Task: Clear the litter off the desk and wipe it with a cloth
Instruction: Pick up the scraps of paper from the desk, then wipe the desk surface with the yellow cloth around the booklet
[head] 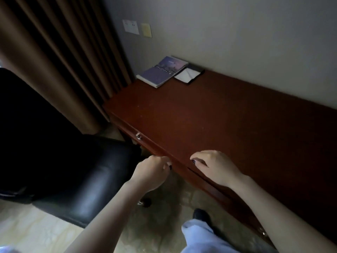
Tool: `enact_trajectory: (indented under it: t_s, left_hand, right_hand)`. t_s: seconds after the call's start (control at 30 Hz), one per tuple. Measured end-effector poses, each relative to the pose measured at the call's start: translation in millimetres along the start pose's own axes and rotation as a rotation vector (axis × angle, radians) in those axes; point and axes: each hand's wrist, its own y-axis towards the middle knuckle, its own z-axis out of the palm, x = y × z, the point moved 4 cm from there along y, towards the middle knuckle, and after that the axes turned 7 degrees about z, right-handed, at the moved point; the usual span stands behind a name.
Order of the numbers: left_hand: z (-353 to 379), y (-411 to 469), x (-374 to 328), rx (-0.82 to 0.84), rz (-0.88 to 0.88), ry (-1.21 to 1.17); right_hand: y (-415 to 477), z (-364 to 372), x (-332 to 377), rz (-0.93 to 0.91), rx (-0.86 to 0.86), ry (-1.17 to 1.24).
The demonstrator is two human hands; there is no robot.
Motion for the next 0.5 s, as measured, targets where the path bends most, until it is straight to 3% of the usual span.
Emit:
enact_trajectory:
  t_s: [0.23,0.5]
  left_hand:
    - [-45.9,107.5,12.2,0.005,0.044,-0.036]
    - [-65.1,208.5,60.0,0.121,0.131,-0.014]
  right_hand:
    - [100.5,-34.0,-26.4,-0.027,0.000,-0.005]
    - [185.9,-42.1,-43.4,0.110,-0.065,0.012]
